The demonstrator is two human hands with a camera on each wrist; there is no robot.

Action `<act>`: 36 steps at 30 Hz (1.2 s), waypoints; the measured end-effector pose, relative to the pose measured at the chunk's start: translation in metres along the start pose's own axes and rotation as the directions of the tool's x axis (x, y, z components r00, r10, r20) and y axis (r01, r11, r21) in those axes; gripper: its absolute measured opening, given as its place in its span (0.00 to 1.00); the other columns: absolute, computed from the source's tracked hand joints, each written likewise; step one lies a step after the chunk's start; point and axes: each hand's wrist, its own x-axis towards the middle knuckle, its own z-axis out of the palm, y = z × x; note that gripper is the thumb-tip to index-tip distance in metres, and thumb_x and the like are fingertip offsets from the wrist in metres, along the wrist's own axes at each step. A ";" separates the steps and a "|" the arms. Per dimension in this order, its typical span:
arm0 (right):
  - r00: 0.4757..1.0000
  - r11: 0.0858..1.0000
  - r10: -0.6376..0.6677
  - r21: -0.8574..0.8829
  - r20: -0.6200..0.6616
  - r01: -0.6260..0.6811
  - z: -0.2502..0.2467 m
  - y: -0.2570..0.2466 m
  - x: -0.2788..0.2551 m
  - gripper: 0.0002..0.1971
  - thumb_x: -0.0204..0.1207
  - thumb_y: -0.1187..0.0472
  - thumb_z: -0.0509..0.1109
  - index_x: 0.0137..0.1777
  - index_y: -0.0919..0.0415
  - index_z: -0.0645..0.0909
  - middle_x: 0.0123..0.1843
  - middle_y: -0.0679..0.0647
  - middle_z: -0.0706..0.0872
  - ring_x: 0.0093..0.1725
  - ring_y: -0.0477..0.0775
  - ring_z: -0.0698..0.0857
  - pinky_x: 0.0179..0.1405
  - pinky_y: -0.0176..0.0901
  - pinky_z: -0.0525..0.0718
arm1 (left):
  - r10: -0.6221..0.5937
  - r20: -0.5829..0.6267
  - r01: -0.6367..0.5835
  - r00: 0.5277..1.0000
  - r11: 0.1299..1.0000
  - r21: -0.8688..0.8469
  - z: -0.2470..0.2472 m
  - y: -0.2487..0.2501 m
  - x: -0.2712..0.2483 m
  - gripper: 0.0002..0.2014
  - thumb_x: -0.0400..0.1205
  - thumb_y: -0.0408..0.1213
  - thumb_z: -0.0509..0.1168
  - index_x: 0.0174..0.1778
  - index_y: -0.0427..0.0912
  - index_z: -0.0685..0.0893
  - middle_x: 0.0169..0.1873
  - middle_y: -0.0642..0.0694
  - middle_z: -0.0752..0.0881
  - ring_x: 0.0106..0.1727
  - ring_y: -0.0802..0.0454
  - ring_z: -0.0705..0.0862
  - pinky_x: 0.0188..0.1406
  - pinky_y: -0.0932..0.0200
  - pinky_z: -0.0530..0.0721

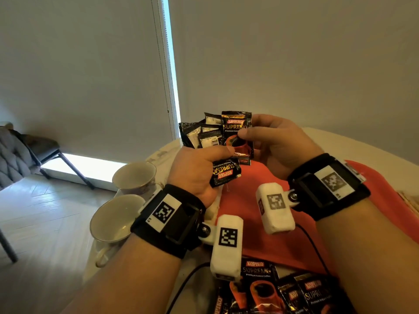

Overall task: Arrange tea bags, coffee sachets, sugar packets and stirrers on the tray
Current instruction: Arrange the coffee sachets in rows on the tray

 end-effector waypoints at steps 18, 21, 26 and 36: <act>0.971 0.996 0.082 -0.018 -0.225 -0.089 -0.010 -0.001 0.004 0.06 0.76 0.72 0.76 0.48 0.63 0.85 0.40 0.58 0.91 0.33 0.52 0.88 0.31 0.41 0.85 | 0.071 -0.155 -0.086 0.985 0.992 -0.088 -0.002 0.003 0.006 0.15 0.79 0.22 0.74 0.62 0.32 0.88 0.48 0.34 0.94 0.42 0.40 0.95 0.38 0.45 0.93; 0.881 0.980 0.197 0.064 -0.431 -0.187 -0.028 0.017 0.015 0.04 0.78 0.71 0.75 0.48 0.63 0.85 0.35 0.55 0.90 0.28 0.47 0.85 0.26 0.38 0.82 | 0.048 -0.164 -0.068 0.985 0.991 -0.115 -0.004 0.006 0.008 0.16 0.81 0.25 0.73 0.66 0.31 0.88 0.47 0.35 0.93 0.41 0.42 0.93 0.37 0.47 0.92; 0.790 0.891 0.365 -0.063 -0.492 -0.450 -0.045 0.048 0.034 0.02 0.80 0.74 0.70 0.49 0.72 0.84 0.32 0.59 0.86 0.27 0.51 0.83 0.24 0.40 0.83 | 0.009 -0.139 -0.031 0.990 0.987 -0.158 -0.004 0.009 0.006 0.16 0.84 0.25 0.70 0.68 0.31 0.86 0.42 0.37 0.93 0.37 0.46 0.93 0.31 0.53 0.90; 0.773 0.758 0.387 -0.304 -0.502 -0.577 -0.040 0.055 0.060 0.03 0.75 0.75 0.77 0.45 0.71 0.86 0.39 0.63 0.90 0.37 0.57 0.89 0.45 0.49 0.91 | -0.026 -0.152 0.004 0.988 0.989 -0.145 -0.007 0.007 0.009 0.17 0.82 0.29 0.73 0.68 0.33 0.87 0.44 0.37 0.94 0.39 0.45 0.94 0.35 0.52 0.90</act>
